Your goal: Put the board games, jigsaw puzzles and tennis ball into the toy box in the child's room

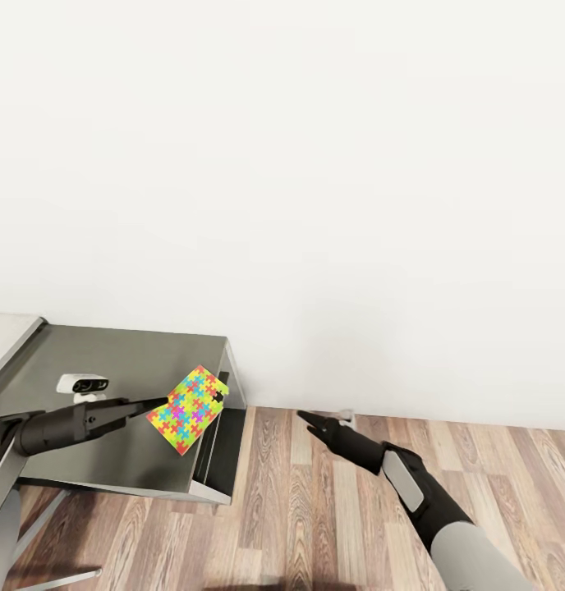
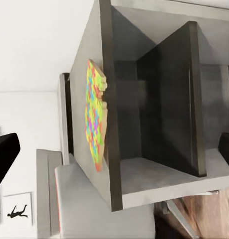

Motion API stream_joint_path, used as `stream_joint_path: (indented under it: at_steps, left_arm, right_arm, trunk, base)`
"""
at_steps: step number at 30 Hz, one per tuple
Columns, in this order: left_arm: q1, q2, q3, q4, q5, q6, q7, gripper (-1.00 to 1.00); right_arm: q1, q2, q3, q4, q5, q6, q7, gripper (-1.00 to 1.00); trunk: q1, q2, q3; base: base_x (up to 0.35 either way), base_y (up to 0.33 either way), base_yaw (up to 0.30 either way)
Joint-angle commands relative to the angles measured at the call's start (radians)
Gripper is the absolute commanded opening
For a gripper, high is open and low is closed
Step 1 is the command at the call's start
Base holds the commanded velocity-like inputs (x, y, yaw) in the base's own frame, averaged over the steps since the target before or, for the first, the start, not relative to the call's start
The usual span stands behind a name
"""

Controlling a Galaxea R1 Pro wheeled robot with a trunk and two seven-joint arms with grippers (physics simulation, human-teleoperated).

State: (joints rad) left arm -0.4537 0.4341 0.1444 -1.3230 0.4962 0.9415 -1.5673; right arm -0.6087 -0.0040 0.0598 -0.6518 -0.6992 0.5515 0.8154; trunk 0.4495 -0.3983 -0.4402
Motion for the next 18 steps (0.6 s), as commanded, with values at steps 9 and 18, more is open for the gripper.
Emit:
stream_joint_path:
  at_steps: [9, 18]
  left_arm:
    - [0.0, -0.019, 0.001, -0.001, -0.006, 0.011, -0.003, 1.0]
    - [0.0, -0.021, 0.003, -0.001, -0.008, 0.01, -0.003, 1.0]
  right_arm:
    - [-0.014, 0.005, 0.023, 0.011, -0.006, 0.003, -0.001, 1.0]
    - [-0.015, 0.006, 0.026, 0.012, -0.005, 0.002, -0.001, 1.0]
  trunk:
    - [0.001, -0.002, -0.001]
    - [0.001, -0.002, -0.001]
  base:
    - [0.026, 0.025, 0.0]
    - [0.111, 0.109, 0.0]
